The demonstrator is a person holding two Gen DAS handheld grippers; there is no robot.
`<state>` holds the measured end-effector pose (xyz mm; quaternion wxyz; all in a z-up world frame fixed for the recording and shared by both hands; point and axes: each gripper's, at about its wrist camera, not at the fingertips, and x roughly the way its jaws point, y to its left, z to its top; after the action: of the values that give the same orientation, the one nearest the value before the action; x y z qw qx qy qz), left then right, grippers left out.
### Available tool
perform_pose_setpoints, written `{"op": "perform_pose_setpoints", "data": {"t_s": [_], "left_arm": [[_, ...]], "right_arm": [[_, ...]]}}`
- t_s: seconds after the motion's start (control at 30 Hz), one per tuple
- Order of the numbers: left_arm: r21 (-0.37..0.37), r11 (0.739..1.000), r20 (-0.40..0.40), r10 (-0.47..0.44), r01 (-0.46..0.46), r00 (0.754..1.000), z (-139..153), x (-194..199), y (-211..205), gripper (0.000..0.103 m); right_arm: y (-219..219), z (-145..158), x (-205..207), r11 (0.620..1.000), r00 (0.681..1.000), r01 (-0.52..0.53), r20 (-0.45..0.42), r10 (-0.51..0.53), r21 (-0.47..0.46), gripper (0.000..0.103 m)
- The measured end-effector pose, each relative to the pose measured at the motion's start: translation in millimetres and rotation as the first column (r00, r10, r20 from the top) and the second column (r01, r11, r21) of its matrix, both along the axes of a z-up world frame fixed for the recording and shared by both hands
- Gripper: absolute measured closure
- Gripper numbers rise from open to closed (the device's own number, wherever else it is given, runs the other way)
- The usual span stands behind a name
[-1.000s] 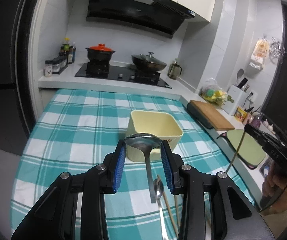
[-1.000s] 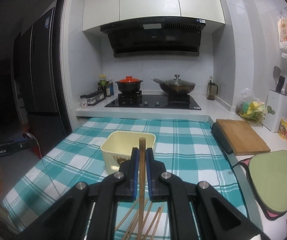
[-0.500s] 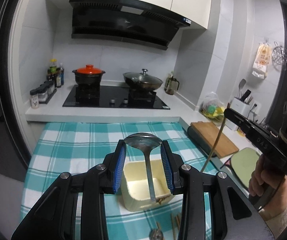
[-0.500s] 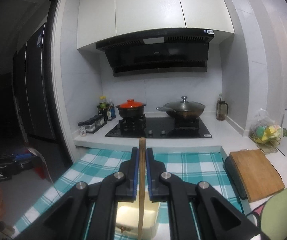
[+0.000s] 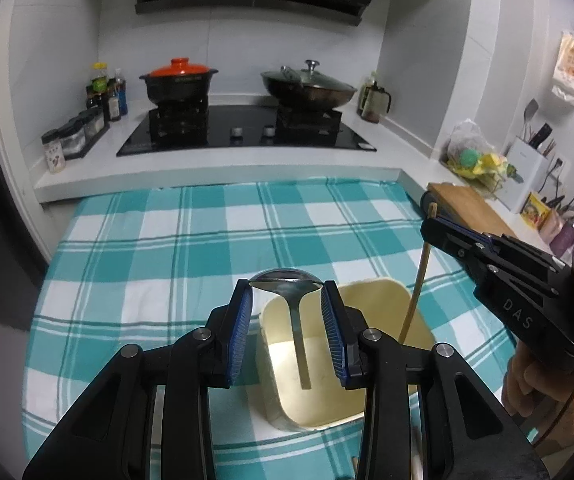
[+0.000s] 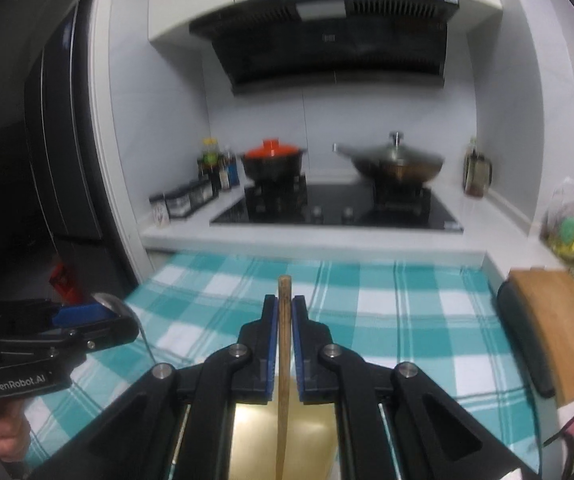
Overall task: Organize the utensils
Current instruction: 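Lift the spoon with the left tool while the right tool carries the chopstick over the cream holder, then open both tools to drop the spoon and chopstick into the cream holder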
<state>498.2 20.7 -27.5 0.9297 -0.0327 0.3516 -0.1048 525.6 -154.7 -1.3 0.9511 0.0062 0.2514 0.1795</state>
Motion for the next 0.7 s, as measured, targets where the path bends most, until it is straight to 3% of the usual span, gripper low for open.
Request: {"op": "perform_pose_setpoints", "data": {"t_s": [0.23,0.27,0.33,0.4,0.47,0.6,0.7], "left_arm": [[0.013,1.000,-0.089,0.024,-0.023,0.996,-27,21,-10,0.062],[0.017,0.999,-0.087,0.031,-0.030,0.996,-25,20,-10,0.055],[0.027,0.999,-0.059,0.040,-0.038,0.997,-15,9,-7,0.040],[0.048,0.998,-0.011,0.037,-0.036,0.999,-2,-8,-4,0.025],[0.089,0.995,0.050,0.037,-0.041,0.998,11,-34,1,0.009],[0.134,0.990,0.119,0.015,-0.031,0.993,22,-93,12,0.003],[0.150,0.989,0.092,-0.005,-0.009,0.996,7,-138,20,0.002]], "right_arm": [[-3,-38,24,1.000,0.988,0.021,-0.153,-0.024,-0.021,0.095],[-5,-40,28,0.999,0.983,0.034,-0.181,-0.036,-0.012,0.094],[-10,-39,31,0.998,0.974,0.067,-0.215,-0.065,0.005,0.076],[-18,-30,26,0.995,0.973,0.094,-0.212,-0.088,0.020,0.063],[-27,-15,11,0.995,0.979,0.098,-0.183,-0.092,0.024,0.058],[-40,10,-33,0.995,0.987,0.091,-0.130,-0.097,-0.049,0.041],[-48,16,-72,0.991,0.991,0.076,-0.106,-0.087,-0.107,0.039]]}}
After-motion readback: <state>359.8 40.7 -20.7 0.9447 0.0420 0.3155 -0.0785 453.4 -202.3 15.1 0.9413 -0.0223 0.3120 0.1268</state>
